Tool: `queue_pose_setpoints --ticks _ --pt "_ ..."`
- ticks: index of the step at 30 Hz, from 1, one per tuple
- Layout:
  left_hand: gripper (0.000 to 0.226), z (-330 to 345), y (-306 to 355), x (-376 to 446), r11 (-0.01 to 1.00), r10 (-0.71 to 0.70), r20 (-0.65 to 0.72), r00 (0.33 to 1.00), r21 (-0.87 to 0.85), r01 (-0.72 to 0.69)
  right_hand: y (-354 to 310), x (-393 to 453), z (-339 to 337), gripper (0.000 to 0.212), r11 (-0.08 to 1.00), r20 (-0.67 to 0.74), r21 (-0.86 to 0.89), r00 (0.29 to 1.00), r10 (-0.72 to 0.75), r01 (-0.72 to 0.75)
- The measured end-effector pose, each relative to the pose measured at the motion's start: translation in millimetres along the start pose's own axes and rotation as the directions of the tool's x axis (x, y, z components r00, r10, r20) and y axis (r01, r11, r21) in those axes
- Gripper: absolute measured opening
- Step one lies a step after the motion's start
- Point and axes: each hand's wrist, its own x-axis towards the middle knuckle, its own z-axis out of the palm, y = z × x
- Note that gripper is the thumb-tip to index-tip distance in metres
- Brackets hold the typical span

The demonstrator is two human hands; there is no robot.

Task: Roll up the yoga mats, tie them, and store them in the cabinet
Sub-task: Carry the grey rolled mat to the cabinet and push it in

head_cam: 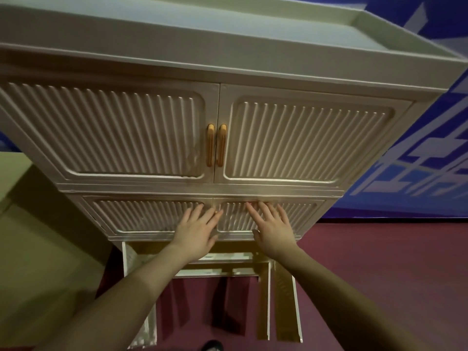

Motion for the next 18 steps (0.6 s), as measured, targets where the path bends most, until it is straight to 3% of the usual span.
queue_pose_setpoints --ticks 3,9,18 --pt "0.067 -6.3 8.1 -5.6 0.995 -0.07 -0.002 0.998 -0.072 0.07 -1.9 -5.3 -7.8 0.065 0.999 0.054 0.033 0.999 0.009 -0.011" --pt "0.065 -33.3 25.8 -50.8 0.972 -0.198 -0.066 0.978 -0.143 0.188 -15.1 -40.8 -33.2 0.056 0.994 0.017 0.07 0.996 -0.085 0.083" --pt "0.061 -34.2 114.5 -190.9 0.922 -0.361 -0.099 0.927 -0.19 0.338 -32.4 -176.2 -36.2 0.057 0.971 0.015 0.177 0.986 -0.169 0.164"
